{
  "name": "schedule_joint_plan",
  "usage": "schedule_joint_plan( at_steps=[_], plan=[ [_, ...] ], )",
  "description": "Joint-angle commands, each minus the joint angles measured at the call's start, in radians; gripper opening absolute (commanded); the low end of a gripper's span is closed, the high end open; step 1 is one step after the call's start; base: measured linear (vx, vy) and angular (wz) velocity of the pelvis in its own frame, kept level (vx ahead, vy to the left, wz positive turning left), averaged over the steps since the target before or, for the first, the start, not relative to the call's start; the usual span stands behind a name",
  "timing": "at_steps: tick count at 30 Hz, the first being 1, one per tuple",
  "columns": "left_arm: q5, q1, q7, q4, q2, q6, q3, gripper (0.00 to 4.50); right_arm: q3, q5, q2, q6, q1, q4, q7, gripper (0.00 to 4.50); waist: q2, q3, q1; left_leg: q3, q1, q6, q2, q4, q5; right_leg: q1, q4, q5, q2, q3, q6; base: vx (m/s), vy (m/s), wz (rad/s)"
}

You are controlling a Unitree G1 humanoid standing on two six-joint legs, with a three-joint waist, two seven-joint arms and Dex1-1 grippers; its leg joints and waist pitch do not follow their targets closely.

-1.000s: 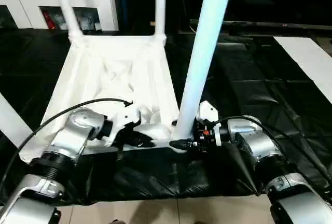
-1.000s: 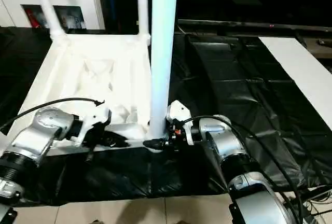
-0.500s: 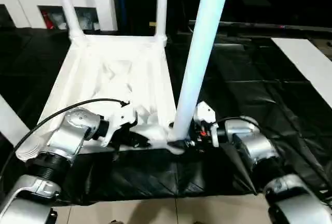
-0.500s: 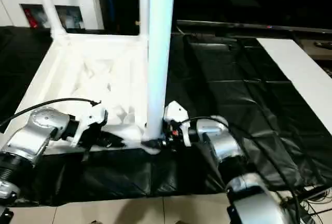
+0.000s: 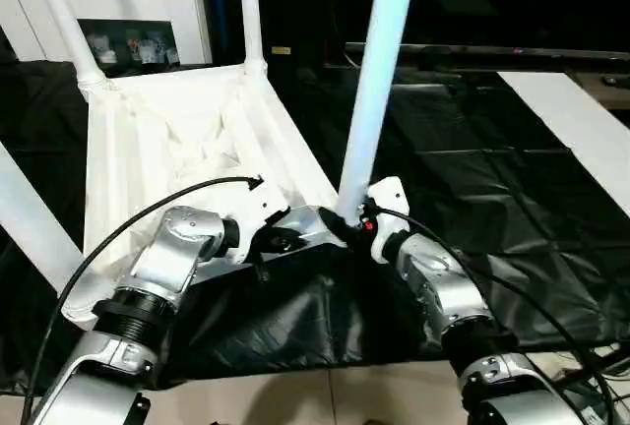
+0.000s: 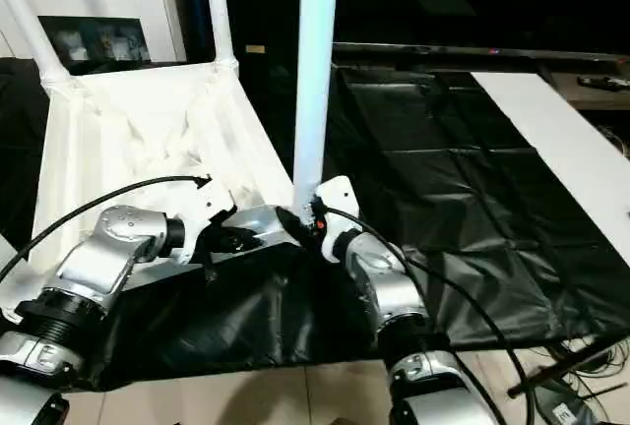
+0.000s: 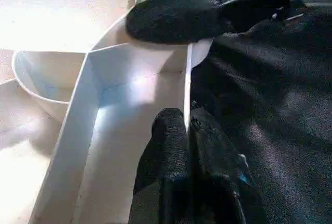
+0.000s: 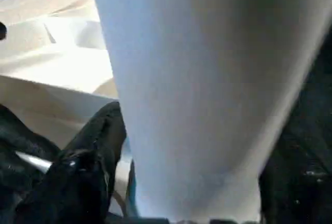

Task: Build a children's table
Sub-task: Rotate leg to tighten

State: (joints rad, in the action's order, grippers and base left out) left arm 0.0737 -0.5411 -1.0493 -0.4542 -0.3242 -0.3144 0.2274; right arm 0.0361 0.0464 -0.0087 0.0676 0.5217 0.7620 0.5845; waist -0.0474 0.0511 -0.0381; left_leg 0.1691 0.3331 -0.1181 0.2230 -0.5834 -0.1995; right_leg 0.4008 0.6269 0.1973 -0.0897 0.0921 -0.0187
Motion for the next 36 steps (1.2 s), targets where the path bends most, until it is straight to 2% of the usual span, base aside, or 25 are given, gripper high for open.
schedule_joint_plan(
  at_steps=[1,3,4,6,9,12,14,15,16,17,19,21,23,25,29,32,34,35,36],
  plan=[
    [-0.035,-0.012,-0.018,0.004,0.049,0.048,0.044,0.00,0.082,0.000,0.021,-0.001,0.003,-0.033,0.133,3.80,0.005,-0.054,-0.006,0.005,0.011,0.039,0.009,0.075,-0.227,-0.041,-0.096,0.311,-0.051,-0.058,-0.162,0.000,0.000,0.00],
    [-0.036,-0.010,-0.036,0.005,0.037,0.063,0.042,0.00,0.083,0.006,0.001,-0.001,0.003,-0.031,0.161,3.83,0.004,-0.055,-0.009,0.008,0.011,0.052,0.008,0.072,-0.200,-0.044,-0.092,0.269,-0.051,-0.058,-0.179,0.000,0.000,0.00],
    [-0.044,-0.003,-0.077,0.008,0.010,0.072,0.039,0.00,0.096,0.010,-0.048,0.005,0.003,-0.027,0.243,3.84,0.003,-0.055,-0.011,0.008,0.013,0.056,0.007,0.072,-0.188,-0.047,-0.092,0.260,-0.051,-0.058,-0.181,0.000,0.000,0.00],
    [-0.054,0.002,-0.110,0.010,-0.008,0.091,0.037,0.00,0.106,0.009,-0.078,0.011,0.002,-0.027,0.297,3.84,0.004,-0.058,-0.014,0.008,0.017,0.068,0.007,0.070,-0.160,-0.052,-0.087,0.226,-0.050,-0.057,-0.185,0.000,0.000,0.00],
    [-0.082,0.015,-0.196,0.020,-0.057,0.117,0.032,0.00,0.132,0.012,-0.147,0.014,0.003,-0.027,0.451,3.84,0.008,-0.062,-0.015,0.008,0.018,0.084,0.009,0.067,-0.118,-0.057,-0.073,0.119,-0.048,-0.057,-0.225,0.000,0.000,0.00],
    [-0.097,0.019,-0.271,0.018,-0.089,0.134,0.038,0.00,0.155,0.016,-0.193,0.010,0.008,-0.032,0.567,3.84,0.009,-0.063,-0.014,0.009,0.016,0.100,0.009,0.065,-0.104,-0.058,-0.066,0.064,-0.046,-0.056,-0.255,0.000,0.000,0.00],
    [-0.108,0.017,-0.318,0.015,-0.108,0.141,0.040,0.00,0.166,0.010,-0.216,0.014,0.018,-0.024,0.623,3.84,0.010,-0.062,-0.017,0.010,0.014,0.101,0.011,0.065,-0.106,-0.058,-0.066,0.067,-0.047,-0.056,-0.265,0.000,0.000,0.00],
    [-0.113,0.016,-0.343,0.016,-0.116,0.148,0.043,0.00,0.169,0.008,-0.224,0.016,0.024,-0.019,0.645,3.84,0.016,-0.062,-0.021,0.010,0.013,0.096,0.012,0.065,-0.113,-0.057,-0.066,0.076,-0.048,-0.055,-0.269,0.000,0.000,0.00],
    [-0.118,0.015,-0.360,0.014,-0.121,0.145,0.043,0.00,0.172,0.005,-0.229,0.020,0.030,-0.013,0.658,3.84,0.014,-0.061,-0.022,0.012,0.012,0.090,0.014,0.065,-0.120,-0.057,-0.066,0.082,-0.047,-0.055,-0.269,0.000,0.000,0.00],
    [-0.121,0.010,-0.384,0.002,-0.128,0.151,0.046,0.00,0.176,0.003,-0.235,0.027,0.041,-0.002,0.672,3.57,0.022,-0.061,-0.023,0.012,0.010,0.084,0.014,0.065,-0.125,-0.056,-0.066,0.080,-0.047,-0.055,-0.272,0.000,0.000,0.00],
    [-0.117,0.007,-0.396,-0.007,-0.133,0.162,0.050,0.00,0.178,0.003,-0.238,0.031,0.047,0.003,0.676,3.50,0.017,-0.061,-0.024,0.012,0.011,0.076,0.014,0.066,-0.132,-0.057,-0.066,0.082,-0.047,-0.056,-0.274,0.000,0.000,0.00],
    [-0.104,0.001,-0.414,-0.025,-0.144,0.181,0.063,0.00,0.181,0.001,-0.239,0.033,0.057,0.006,0.679,3.46,0.021,-0.061,-0.025,0.011,0.011,0.068,0.014,0.067,-0.140,-0.058,-0.066,0.089,-0.048,-0.055,-0.272,0.000,0.000,0.00],
    [-0.102,-0.007,-0.422,-0.038,-0.151,0.188,0.072,0.00,0.188,0.005,-0.241,0.037,0.063,0.010,0.696,3.19,0.020,-0.062,-0.026,0.011,0.009,0.063,0.014,0.066,-0.143,-0.057,-0.066,0.083,-0.047,-0.056,-0.273,0.000,0.000,0.00],
    [-0.105,-0.012,-0.425,-0.040,-0.150,0.183,0.072,0.00,0.192,0.008,-0.238,0.033,0.060,0.000,0.701,3.12,0.017,-0.064,-0.027,0.012,0.009,0.063,0.015,0.065,-0.135,-0.059,-0.063,0.071,-0.047,-0.056,-0.274,0.000,0.000,0.00],
    [-0.099,-0.020,-0.412,-0.056,-0.147,0.195,0.066,0.00,0.194,0.009,-0.230,0.032,0.053,-0.005,0.710,2.80,0.017,-0.064,-0.029,0.012,0.011,0.065,0.014,0.065,-0.123,-0.059,-0.062,0.063,-0.047,-0.056,-0.274,0.000,0.000,0.00],
    [-0.090,-0.017,-0.366,-0.061,-0.142,0.179,0.054,0.00,0.183,0.006,-0.212,0.034,0.040,-0.003,0.653,2.73,0.023,-0.063,-0.029,0.012,0.010,0.058,0.013,0.065,-0.130,-0.059,-0.064,0.063,-0.047,-0.056,-0.274,0.000,0.000,0.00],
    [-0.076,-0.018,-0.302,-0.067,-0.127,0.161,0.042,0.00,0.162,-0.001,-0.187,0.034,0.031,0.002,0.552,2.69,0.029,-0.060,-0.027,0.011,0.008,0.043,0.013,0.068,-0.166,-0.056,-0.069,0.107,-0.048,-0.056,-0.265,0.000,0.000,0.00],
    [-0.067,-0.022,-0.230,-0.069,-0.100,0.141,0.030,0.00,0.138,-0.017,-0.154,0.043,0.027,0.013,0.413,2.69,0.029,-0.056,-0.023,0.008,0.007,0.020,0.012,0.073,-0.212,-0.057,-0.079,0.191,-0.050,-0.057,-0.240,0.000,0.000,0.00],
    [-0.067,-0.022,-0.230,-0.069,-0.100,0.141,0.030,0.00,0.138,-0.017,-0.154,0.043,0.027,0.013,0.413,2.69,0.028,-0.053,-0.022,0.007,0.004,0.013,0.011,0.075,-0.228,-0.053,-0.085,0.229,-0.050,-0.056,-0.229,0.000,0.000,0.00]
  ],
)
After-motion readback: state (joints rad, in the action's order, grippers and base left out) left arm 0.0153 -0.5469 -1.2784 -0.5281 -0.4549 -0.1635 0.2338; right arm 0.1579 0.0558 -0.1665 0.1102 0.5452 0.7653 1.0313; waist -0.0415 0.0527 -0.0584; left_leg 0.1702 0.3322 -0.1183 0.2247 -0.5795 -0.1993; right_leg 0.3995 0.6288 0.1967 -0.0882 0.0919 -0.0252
